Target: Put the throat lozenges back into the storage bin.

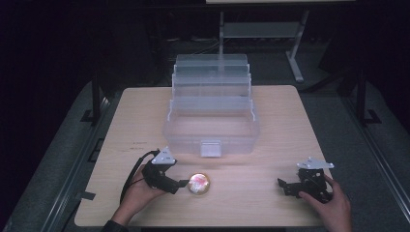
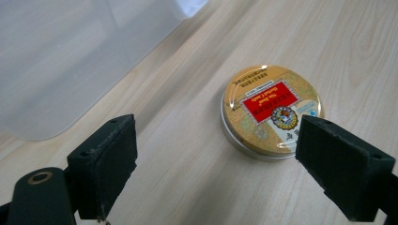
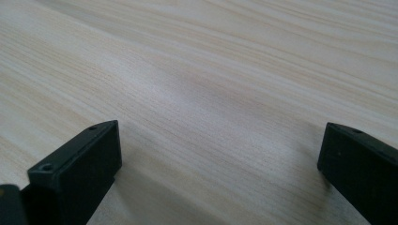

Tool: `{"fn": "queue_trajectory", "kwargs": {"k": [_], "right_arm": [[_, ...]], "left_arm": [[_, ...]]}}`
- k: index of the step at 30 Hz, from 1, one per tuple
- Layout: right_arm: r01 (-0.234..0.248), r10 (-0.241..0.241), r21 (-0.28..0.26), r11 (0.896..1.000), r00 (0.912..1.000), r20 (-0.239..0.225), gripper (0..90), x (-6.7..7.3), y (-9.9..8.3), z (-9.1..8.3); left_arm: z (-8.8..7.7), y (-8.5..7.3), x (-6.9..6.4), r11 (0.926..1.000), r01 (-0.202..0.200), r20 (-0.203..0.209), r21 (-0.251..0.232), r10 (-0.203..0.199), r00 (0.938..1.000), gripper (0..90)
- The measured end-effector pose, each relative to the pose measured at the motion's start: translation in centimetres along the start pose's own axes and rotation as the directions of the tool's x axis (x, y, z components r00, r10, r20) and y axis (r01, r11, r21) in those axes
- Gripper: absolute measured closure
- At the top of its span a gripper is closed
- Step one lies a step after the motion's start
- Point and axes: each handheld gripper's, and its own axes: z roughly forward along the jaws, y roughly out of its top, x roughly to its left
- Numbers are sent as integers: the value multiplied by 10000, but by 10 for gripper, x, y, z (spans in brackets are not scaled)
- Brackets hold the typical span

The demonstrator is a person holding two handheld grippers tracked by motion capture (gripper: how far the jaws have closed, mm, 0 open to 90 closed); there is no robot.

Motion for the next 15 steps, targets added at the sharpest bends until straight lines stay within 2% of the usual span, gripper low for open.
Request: {"fn": "queue_trajectory", "kwargs": {"k": [11, 15], "right_arm": [[-1, 1, -1, 10000, 10000, 1, 0, 0, 0, 0], [-5, 5, -3, 10000, 10000, -2, 0, 0, 0, 0]], "left_arm": [[12, 8, -7, 9999, -121, 306, 42, 120, 9995, 124], [17, 11, -9, 9994, -301, 424, 153, 295, 9987, 124]]}}
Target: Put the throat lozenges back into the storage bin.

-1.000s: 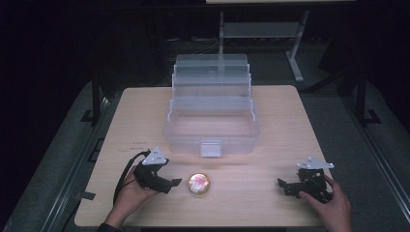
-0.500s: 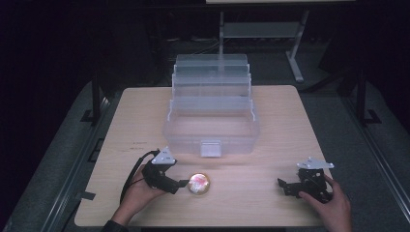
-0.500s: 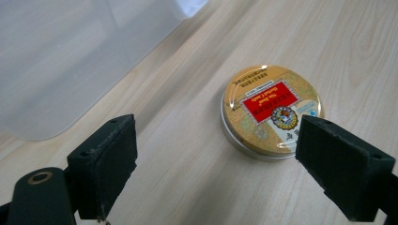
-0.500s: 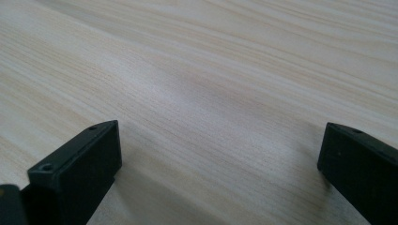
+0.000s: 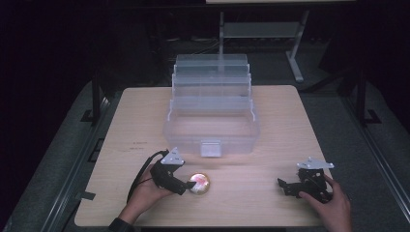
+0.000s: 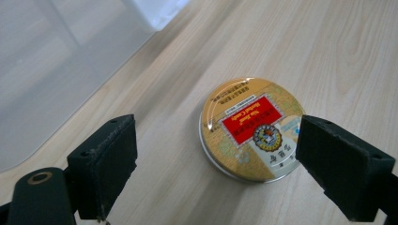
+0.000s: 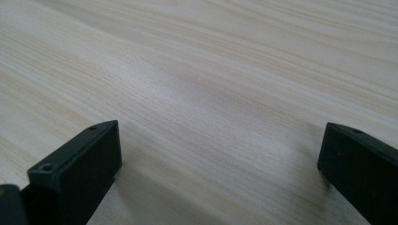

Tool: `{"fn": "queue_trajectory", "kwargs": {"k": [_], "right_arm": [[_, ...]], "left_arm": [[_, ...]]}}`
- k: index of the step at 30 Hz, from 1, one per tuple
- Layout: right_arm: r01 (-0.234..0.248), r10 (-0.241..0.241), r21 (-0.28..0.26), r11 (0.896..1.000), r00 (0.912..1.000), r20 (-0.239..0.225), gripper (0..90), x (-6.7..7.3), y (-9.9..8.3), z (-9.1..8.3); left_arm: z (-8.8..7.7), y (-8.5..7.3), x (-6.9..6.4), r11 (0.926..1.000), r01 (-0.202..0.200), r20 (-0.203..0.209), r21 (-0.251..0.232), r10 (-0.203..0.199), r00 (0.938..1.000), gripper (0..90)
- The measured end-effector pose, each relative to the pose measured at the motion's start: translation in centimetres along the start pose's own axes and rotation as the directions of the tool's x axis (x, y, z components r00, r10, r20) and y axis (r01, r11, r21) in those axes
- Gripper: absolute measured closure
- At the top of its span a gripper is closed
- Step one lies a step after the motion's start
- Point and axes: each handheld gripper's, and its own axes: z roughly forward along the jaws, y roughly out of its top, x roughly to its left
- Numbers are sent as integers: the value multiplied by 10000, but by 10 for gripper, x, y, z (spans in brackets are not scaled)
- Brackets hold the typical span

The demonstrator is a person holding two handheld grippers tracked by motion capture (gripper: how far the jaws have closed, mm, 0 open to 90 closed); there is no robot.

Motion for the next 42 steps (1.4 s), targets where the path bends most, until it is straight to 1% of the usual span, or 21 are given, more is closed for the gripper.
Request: {"fn": "queue_trajectory", "kwargs": {"k": [6, 12, 15, 16, 18, 22, 26, 32, 33, 34, 35, 36, 37, 39, 42], "right_arm": [[-2, 2, 1, 10000, 10000, 0, 0, 0, 0, 0], [4, -4, 4, 10000, 10000, 1, 0, 0, 0, 0], [9, -9, 5, 10000, 10000, 3, 0, 0, 0, 0], [-1, 1, 2, 10000, 10000, 1, 0, 0, 0, 0], [3, -3, -2, 10000, 10000, 1, 0, 0, 0, 0], [1, -1, -1, 10000, 10000, 2, 0, 0, 0, 0], [1, -1, 1, 10000, 10000, 1, 0, 0, 0, 0], [2, -2, -1, 10000, 10000, 2, 0, 0, 0, 0], [3, -3, 0, 10000, 10000, 0, 0, 0, 0, 0], [0, 0, 4, 10000, 10000, 1, 0, 0, 0, 0], [0, 0, 0, 10000, 10000, 2, 0, 0, 0, 0], [-1, 1, 1, 10000, 10000, 0, 0, 0, 0, 0], [0, 0, 2, 10000, 10000, 1, 0, 0, 0, 0], [2, -2, 4, 10000, 10000, 2, 0, 0, 0, 0], [-2, 2, 4, 10000, 10000, 0, 0, 0, 0, 0]], "left_arm": [[8, 5, -4, 9998, -179, 191, 133, 177, 9997, 124], [14, 11, -9, 9990, -378, 295, 227, 371, 9989, 123], [18, 13, -11, 9980, -475, 316, 419, 462, 9984, 121], [19, 13, -11, 9976, -526, 370, 447, 510, 9980, 121], [21, 14, -13, 9977, -496, 443, 458, 476, 9979, 120], [26, 17, -15, 9959, -633, 576, 653, 596, 9966, 118], [30, 17, -16, 9925, -774, 597, 946, 720, 9956, 118], [38, 18, -19, 9891, -816, 669, 1224, 738, 9950, 118], [38, 18, -19, 9868, -892, 704, 1348, 802, 9943, 118], [40, 18, -19, 9874, -831, 679, 1346, 744, 9949, 118], [41, 18, -19, 9839, -956, 679, 1507, 862, 9940, 118], [42, 18, -20, 9854, -835, 654, 1485, 745, 9951, 118], [43, 18, -20, 9843, -867, 621, 1537, 780, 9950, 118], [44, 18, -20, 9775, -1104, 632, 1795, 1006, 9929, 119], [46, 18, -21, 9746, -1170, 628, 1911, 1068, 9923, 122]]}}
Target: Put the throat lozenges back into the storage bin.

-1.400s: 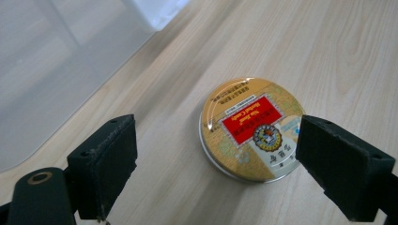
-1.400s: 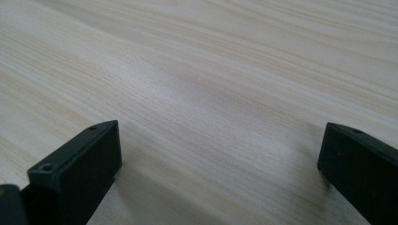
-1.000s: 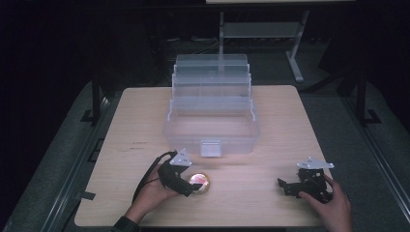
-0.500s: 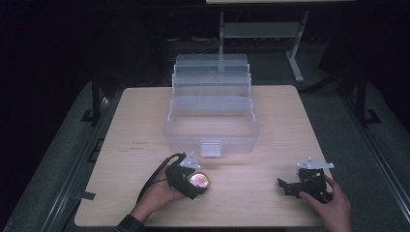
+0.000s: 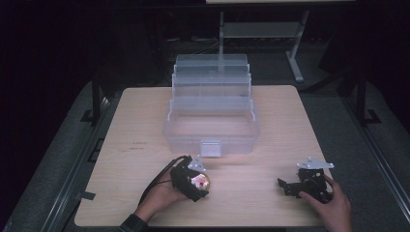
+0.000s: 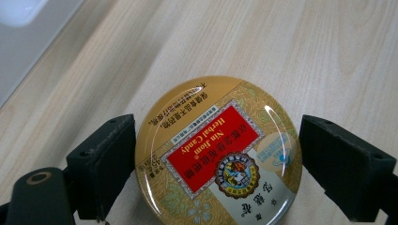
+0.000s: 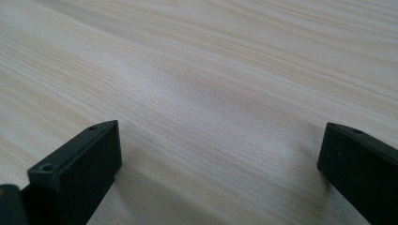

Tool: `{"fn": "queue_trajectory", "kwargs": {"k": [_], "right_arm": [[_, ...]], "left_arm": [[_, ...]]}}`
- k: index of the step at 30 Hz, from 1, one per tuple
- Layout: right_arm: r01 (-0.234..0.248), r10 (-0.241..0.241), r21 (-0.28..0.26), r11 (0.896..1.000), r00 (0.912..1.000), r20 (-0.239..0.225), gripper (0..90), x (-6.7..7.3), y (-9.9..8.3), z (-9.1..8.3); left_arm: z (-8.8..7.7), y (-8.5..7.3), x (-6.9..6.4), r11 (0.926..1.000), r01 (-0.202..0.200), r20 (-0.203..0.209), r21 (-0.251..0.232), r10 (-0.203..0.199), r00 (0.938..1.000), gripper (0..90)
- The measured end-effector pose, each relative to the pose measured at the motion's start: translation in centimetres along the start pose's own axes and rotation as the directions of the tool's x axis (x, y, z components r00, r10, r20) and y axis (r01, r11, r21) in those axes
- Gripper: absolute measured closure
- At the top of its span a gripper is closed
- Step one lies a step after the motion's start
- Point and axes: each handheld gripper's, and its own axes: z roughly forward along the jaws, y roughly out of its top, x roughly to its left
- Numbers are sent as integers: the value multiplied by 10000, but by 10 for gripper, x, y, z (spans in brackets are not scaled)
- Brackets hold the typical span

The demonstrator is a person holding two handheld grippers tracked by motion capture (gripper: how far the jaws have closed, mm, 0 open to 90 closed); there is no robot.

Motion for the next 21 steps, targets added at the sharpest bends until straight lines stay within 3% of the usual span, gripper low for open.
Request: {"fn": "queue_trajectory", "kwargs": {"k": [13, 21], "right_arm": [[8, -8, -5, 10000, 10000, 1, 0, 0, 0, 0], [2, -2, -3, 10000, 10000, 2, 0, 0, 0, 0]], "left_arm": [[3, 1, -2, 9996, -127, -56, 264, 129, 9999, 152], [2, 0, -2, 9997, -177, -153, 179, 180, 9997, 189]]}}
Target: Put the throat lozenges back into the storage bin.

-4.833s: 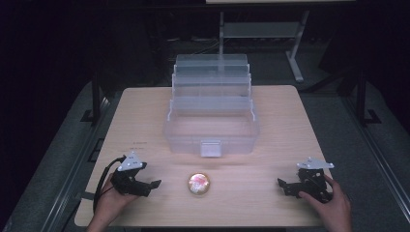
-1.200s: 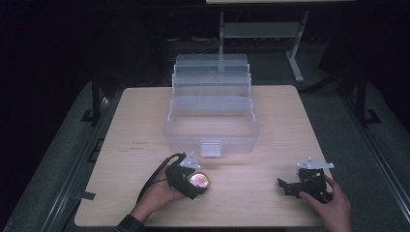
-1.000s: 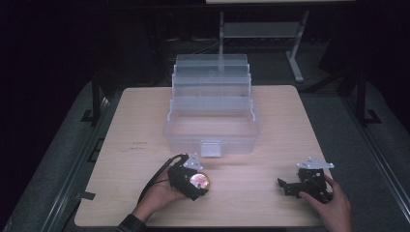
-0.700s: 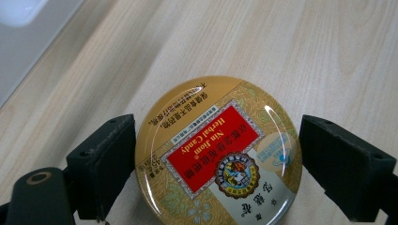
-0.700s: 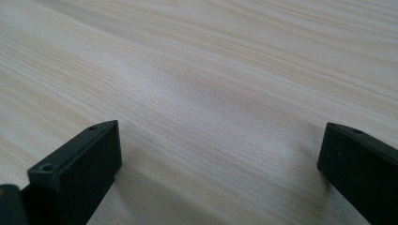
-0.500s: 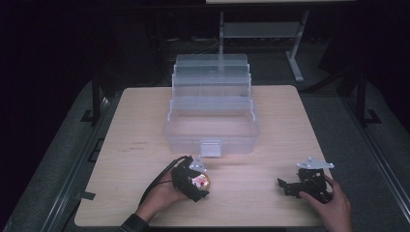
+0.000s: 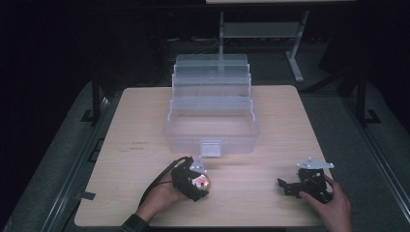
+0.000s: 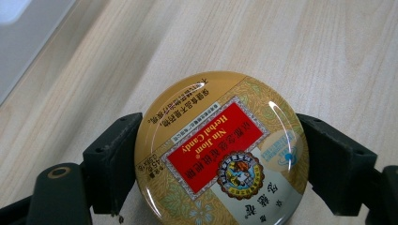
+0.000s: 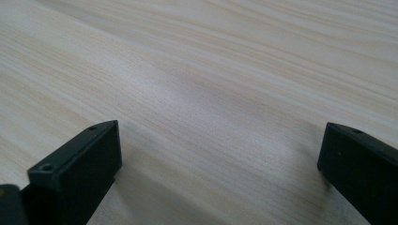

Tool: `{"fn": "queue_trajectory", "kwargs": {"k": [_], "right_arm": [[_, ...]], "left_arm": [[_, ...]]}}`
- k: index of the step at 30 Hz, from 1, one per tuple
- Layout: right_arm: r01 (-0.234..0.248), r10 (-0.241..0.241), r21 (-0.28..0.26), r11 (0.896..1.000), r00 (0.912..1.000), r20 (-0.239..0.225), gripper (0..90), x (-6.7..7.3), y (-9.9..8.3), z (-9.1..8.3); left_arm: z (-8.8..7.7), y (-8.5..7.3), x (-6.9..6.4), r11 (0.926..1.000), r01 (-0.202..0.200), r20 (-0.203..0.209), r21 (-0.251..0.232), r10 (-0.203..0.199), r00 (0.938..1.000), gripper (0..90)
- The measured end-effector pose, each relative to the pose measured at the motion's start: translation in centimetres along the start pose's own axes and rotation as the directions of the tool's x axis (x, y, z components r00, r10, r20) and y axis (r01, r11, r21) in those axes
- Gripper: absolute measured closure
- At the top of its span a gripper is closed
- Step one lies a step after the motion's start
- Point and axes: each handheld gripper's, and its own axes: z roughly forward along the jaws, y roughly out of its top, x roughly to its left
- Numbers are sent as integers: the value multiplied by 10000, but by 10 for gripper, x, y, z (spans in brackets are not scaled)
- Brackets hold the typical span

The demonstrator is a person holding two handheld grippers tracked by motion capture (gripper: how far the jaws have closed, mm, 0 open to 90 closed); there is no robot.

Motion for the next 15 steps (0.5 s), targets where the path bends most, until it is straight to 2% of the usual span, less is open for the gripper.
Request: {"fn": "queue_trajectory", "kwargs": {"k": [7, 11, 15], "right_arm": [[3, -3, 3, 10000, 10000, 2, 0, 0, 0, 0], [4, -4, -1, 10000, 10000, -1, 0, 0, 0, 0], [1, -1, 1, 10000, 10000, 0, 0, 0, 0, 0]], "left_arm": [[0, 0, 1, 10000, 32, 66, -42, -32, 10000, 194], [-1, -1, 2, 9994, 300, 156, -175, -297, 9994, 195], [-4, -2, 4, 9996, 250, 166, -134, -248, 9996, 195]]}}
